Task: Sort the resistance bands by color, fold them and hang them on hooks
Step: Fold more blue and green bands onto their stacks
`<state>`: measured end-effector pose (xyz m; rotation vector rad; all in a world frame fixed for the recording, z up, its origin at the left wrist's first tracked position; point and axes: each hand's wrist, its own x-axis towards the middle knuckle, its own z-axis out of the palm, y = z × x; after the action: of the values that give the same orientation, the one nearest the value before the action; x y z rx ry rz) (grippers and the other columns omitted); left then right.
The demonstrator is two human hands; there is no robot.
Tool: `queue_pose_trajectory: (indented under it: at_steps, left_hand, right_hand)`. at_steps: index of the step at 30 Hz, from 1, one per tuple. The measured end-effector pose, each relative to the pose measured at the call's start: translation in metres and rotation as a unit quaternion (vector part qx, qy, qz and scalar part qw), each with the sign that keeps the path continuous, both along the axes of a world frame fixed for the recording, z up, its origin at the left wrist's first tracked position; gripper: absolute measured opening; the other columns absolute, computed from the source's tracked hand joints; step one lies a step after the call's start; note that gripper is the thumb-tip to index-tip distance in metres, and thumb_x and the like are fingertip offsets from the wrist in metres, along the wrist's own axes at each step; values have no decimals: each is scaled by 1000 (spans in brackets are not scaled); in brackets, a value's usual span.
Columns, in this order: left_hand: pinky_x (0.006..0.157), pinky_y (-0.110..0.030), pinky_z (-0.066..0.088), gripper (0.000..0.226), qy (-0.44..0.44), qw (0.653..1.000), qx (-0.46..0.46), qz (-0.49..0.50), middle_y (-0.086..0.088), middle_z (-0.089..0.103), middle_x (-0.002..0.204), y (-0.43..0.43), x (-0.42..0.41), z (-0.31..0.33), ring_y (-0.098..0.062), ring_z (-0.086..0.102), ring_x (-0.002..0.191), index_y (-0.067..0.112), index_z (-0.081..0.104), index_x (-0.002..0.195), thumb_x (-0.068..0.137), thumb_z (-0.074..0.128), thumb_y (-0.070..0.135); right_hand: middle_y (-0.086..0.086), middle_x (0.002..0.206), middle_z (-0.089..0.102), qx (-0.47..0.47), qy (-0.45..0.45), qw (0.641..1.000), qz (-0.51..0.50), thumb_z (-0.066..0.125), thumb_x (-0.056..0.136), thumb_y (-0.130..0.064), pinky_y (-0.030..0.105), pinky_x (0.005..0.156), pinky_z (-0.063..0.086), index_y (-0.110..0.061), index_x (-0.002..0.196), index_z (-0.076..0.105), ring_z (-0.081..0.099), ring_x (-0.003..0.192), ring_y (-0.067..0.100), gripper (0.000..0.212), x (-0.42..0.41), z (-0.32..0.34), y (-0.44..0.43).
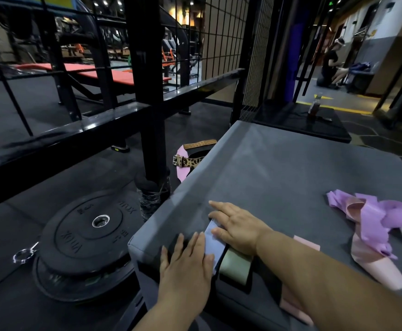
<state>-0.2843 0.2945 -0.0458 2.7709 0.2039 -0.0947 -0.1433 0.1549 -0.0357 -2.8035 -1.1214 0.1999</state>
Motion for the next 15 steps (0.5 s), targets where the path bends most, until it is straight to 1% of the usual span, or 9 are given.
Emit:
queue_pose_trajectory:
  at_steps: [6,10,12,15]
  left_hand:
    - [119,-46,-8,55,-9,1000,-14,6,19,-1,161,1,1,-2,-12,-11,149,31,-3,155,103,11,45]
    - [119,-46,-9,55,-9,1000,-17,5,19,-1,161,1,1,-2,-12,-12,149,32,-4,155,103,10,46]
    - [119,-46,-9,55,-6,1000,-13,4,19,-2,161,1,2,-2,-13,-12,149,32,-4,155,103,9,46]
    - [119,-47,-8,56,-3,1000,4,4,18,-4,162,1,3,-5,-14,-13,149,31,-4,154,102,7,47]
  right_hand:
    - [-7,159,21,7,-1,1000,3,37,101,-51,30,119,15,-24,144,41,16,145,12,51,3,1,2]
    - [-6,154,31,11,0,1000,3,38,100,-50,27,117,17,-23,142,42,24,142,12,50,4,1,3]
    - [-6,154,31,16,1,1000,0,38,101,-49,26,117,16,-23,143,41,23,143,11,50,4,-1,3]
    - [-8,157,29,24,13,1000,-7,36,103,-45,22,118,11,-22,146,38,14,148,8,48,4,-1,4]
